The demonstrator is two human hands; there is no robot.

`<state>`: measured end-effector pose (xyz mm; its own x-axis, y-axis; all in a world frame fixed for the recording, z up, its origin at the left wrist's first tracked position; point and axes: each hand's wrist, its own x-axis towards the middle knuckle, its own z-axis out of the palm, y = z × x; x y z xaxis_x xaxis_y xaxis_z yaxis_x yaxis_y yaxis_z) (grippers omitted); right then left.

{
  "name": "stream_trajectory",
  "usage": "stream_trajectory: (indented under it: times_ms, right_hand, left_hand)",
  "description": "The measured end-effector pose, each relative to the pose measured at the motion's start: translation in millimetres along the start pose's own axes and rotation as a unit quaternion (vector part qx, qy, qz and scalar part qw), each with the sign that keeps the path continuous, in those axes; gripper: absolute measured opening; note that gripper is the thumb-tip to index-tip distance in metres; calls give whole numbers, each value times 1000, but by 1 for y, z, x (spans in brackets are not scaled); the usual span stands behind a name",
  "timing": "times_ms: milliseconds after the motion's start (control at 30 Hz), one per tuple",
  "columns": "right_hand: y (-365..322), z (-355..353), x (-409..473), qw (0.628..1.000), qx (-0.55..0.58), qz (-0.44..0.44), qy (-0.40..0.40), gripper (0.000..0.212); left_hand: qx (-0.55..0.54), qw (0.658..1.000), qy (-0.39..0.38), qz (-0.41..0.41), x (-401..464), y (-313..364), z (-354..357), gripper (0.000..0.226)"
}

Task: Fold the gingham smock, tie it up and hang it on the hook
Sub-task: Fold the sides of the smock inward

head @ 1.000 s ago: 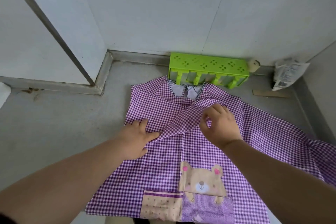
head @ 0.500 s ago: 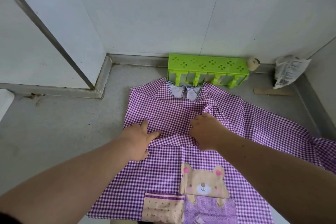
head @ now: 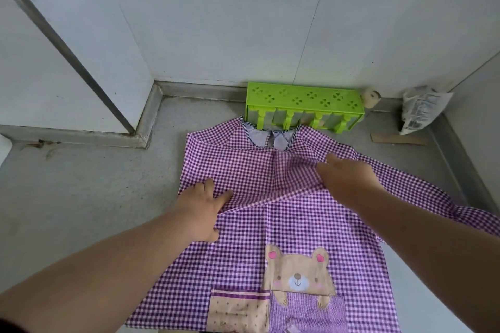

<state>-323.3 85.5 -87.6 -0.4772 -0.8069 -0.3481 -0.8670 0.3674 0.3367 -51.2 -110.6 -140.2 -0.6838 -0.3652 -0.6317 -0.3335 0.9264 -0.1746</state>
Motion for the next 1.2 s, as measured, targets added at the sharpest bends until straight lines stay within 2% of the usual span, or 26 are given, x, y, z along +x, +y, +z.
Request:
stream_trajectory:
  times_ms: [67,133,300,400,467,600,667,733,800,867,967,1100,1200]
  right_hand:
    - [15,-7,1,996,-26,2,82,27]
    - [21,-2,0,995,-32,10,94,30]
    - [10,41,-20,997,-5,26,-75,44]
    - [11,46,-25,996,18,53,-65,42]
    - [9,46,-25,995,71,59,-47,42]
    - [3,52,-34,968,227,74,-82,47]
    - [3,59,-42,959,264,89,-52,44]
    - [8,65,-51,946,294,133,3,39]
    - [16,70,-64,925,318,204,26,36]
    - [25,76,-79,899,340,275,6,37]
    - [45,100,-101,837,396,373,-56,36]
    - [68,129,-127,772,440,423,-179,44]
    - [79,147,-144,727,466,466,-193,53]
  left_hand:
    - [-7,1000,4,-9,0,0,0,120]
    - [-12,1000,3,-13,1,2,-1,123]
    - [-8,1000,-19,-24,0,6,-6,123]
    - [-20,999,-27,-29,2,4,-4,125]
    - [-44,998,-36,-39,4,1,0,127]
    - [-54,995,-59,-56,8,4,-7,130]
    - [-27,998,-41,-25,8,9,-16,130]
    - [-5,999,-15,42,10,18,-28,127]
    - [4,994,-14,109,12,33,-41,120]
    - [-1,990,-38,138,13,51,-54,109]
    - [1,990,-55,132,18,78,-68,98]
    - [42,988,-88,117,22,97,-76,89]
    - [63,987,-102,106,23,104,-77,89]
